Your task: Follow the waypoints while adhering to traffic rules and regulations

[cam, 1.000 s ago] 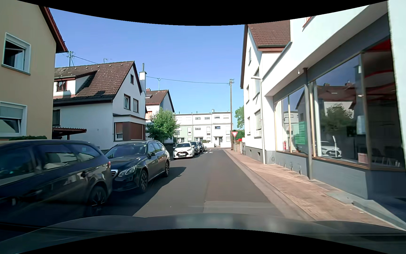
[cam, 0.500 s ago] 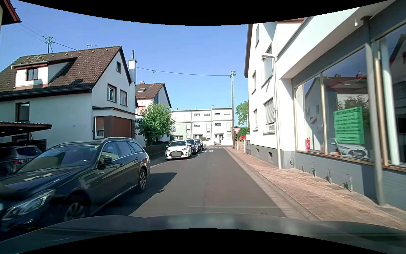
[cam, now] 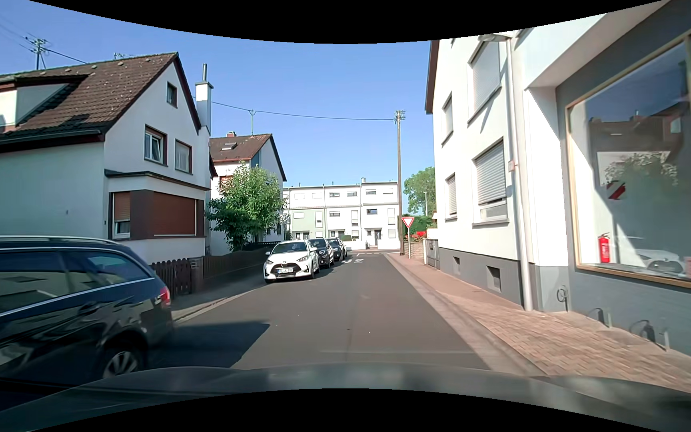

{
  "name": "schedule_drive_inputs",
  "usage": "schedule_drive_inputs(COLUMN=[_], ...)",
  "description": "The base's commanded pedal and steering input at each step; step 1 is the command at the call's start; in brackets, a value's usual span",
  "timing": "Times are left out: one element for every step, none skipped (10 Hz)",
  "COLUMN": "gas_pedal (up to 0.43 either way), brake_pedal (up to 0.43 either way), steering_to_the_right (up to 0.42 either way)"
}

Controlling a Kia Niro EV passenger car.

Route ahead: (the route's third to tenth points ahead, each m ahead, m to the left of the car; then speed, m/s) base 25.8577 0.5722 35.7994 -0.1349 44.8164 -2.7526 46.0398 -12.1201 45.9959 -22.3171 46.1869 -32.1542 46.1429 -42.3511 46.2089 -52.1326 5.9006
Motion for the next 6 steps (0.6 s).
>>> schedule_drive_inputs(gas_pedal=[0.000, 0.000, 0.000, 0.000, 0.000, 0.000], brake_pedal=[0.000, 0.000, 0.000, 0.000, 0.000, 0.000], steering_to_the_right=[-0.004, -0.002, 0.000, 0.000, -0.003, -0.004])
